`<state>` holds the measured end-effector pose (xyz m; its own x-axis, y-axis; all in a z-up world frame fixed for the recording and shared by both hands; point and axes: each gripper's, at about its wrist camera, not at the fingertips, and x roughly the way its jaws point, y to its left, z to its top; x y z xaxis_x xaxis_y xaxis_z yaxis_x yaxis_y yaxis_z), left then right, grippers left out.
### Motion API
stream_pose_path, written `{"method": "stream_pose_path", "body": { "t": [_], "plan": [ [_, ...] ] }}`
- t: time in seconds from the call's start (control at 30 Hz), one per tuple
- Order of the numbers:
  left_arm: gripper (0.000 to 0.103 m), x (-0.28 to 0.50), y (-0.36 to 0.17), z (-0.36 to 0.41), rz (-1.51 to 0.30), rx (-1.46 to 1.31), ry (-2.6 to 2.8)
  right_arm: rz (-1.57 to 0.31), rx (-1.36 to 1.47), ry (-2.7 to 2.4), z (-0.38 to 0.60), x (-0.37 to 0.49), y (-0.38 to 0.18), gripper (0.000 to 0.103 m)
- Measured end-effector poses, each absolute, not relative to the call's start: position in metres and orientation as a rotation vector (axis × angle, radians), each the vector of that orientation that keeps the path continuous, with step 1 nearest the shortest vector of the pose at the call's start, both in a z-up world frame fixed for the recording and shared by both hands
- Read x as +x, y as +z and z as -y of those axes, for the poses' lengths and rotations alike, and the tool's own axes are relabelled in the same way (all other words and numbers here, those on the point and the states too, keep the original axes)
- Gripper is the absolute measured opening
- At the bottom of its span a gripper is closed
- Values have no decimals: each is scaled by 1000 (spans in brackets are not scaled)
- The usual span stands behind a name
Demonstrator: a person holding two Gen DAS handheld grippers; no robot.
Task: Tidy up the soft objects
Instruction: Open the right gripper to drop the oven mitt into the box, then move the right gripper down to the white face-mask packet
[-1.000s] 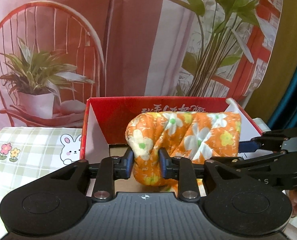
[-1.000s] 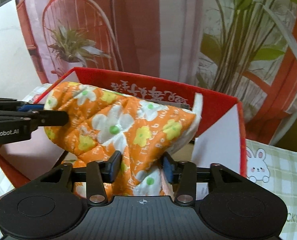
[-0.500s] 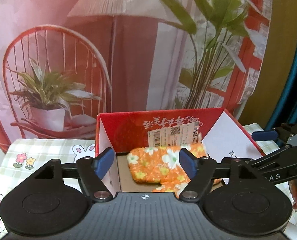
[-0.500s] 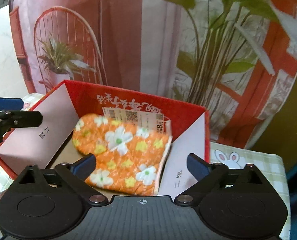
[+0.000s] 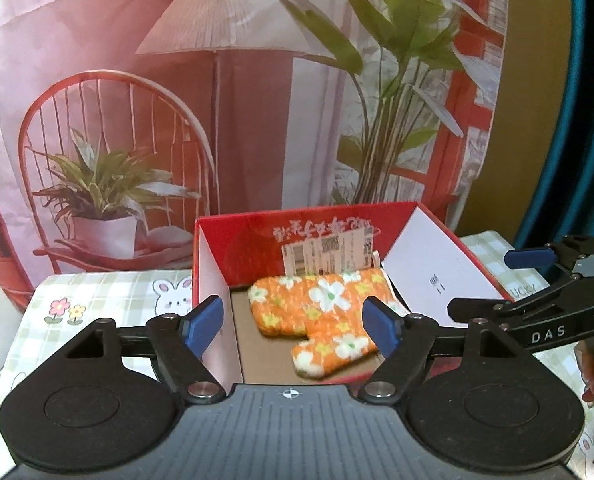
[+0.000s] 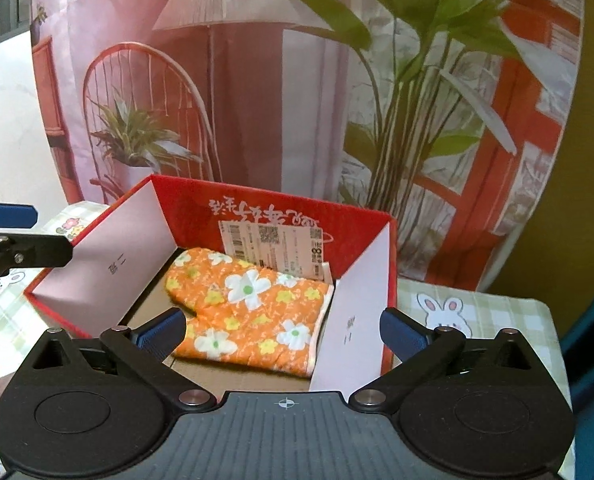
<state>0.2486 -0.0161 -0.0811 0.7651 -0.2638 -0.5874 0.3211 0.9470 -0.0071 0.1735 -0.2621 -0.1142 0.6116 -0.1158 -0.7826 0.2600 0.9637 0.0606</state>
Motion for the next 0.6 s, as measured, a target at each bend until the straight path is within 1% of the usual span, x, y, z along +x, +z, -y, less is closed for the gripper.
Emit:
{"method": "stream_pose_path", "body": {
  "t": [0.6],
  "plan": [
    [79, 195, -96, -5, -647, 66, -330, -801, 213, -233, 242, 98, -109, 102]
  ]
}}
